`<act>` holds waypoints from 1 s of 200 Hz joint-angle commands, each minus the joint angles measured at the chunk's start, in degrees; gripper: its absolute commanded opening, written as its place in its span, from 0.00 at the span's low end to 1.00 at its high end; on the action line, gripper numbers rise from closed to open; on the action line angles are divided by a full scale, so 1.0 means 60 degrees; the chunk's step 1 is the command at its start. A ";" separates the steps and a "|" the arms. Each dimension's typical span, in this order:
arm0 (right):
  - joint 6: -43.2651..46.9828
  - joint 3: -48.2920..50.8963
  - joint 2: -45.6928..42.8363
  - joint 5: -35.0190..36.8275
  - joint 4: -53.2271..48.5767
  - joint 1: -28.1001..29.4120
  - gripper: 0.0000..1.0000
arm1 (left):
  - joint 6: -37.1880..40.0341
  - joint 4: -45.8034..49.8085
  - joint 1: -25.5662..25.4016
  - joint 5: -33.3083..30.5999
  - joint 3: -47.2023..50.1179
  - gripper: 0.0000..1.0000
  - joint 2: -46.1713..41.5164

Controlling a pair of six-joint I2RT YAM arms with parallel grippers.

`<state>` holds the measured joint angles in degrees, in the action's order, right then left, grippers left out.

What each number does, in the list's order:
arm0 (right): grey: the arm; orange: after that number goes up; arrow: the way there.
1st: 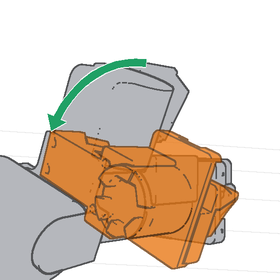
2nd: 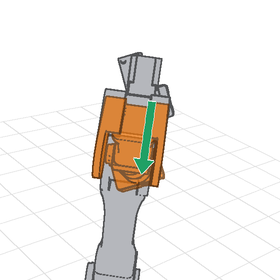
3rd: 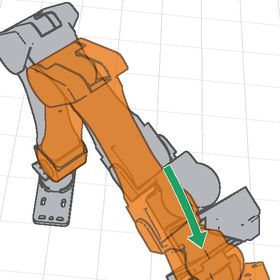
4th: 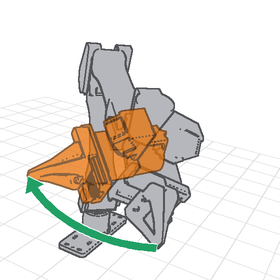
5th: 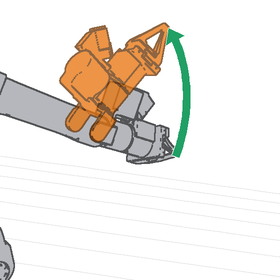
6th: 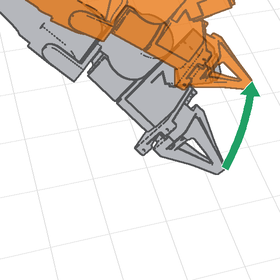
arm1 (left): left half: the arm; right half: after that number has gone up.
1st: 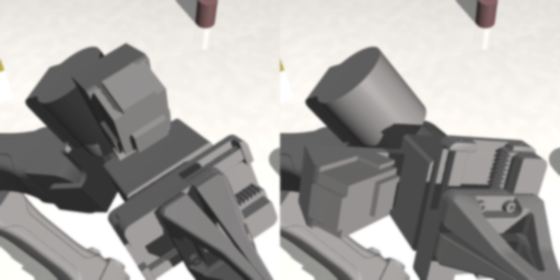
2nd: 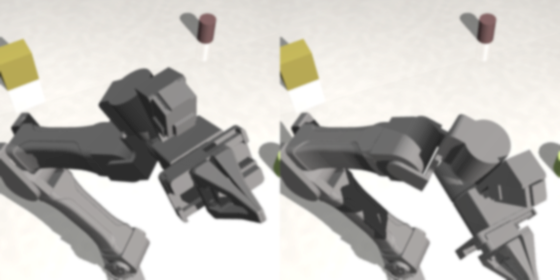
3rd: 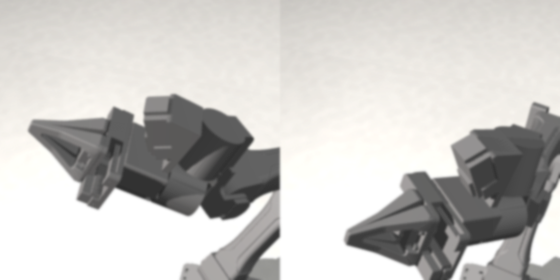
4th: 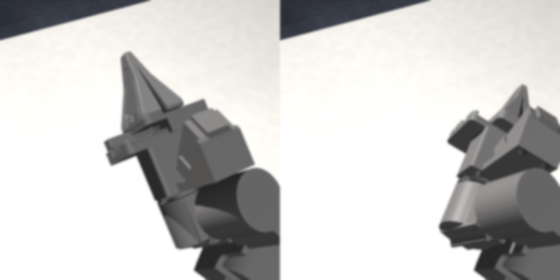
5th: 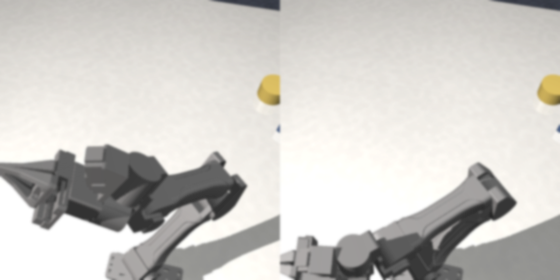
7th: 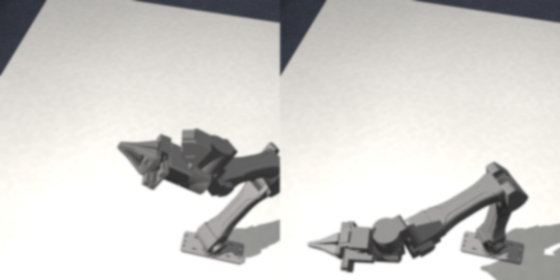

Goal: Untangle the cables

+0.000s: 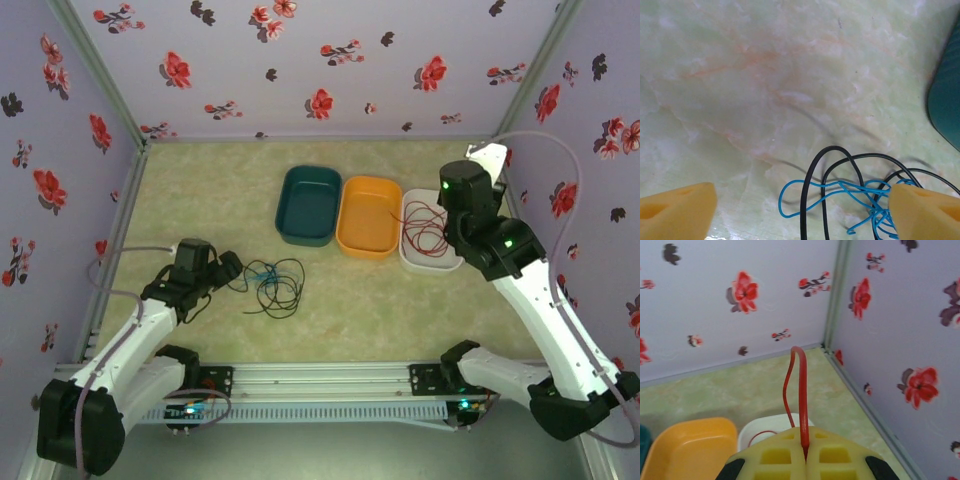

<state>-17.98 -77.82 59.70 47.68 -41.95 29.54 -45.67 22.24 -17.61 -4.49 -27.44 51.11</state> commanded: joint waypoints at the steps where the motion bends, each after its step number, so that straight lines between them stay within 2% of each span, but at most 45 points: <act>1: 0.0081 0.0163 0.0111 0.0204 -0.0141 -0.0474 0.00 | 0.0178 0.0375 0.0075 -0.0030 -0.0284 0.98 -0.0113; 59: -0.0005 0.0568 0.0789 -0.0582 -0.0512 -0.1539 0.00 | 0.0315 0.0540 0.0079 -0.0033 -0.0462 1.00 -0.0025; 127: 0.0397 0.1121 0.1789 -0.0809 -0.0306 -0.1822 0.02 | 0.0488 0.0590 0.0077 0.0043 -0.0486 1.00 0.0001; 200: 0.0824 0.1239 0.4199 -0.1529 -0.0046 -0.2002 0.00 | 0.0582 0.0669 0.0069 0.0264 -0.0478 1.00 0.0012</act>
<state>-14.92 -70.81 81.67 39.66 -43.33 18.13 -43.75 24.75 -17.61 -3.84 -28.80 51.31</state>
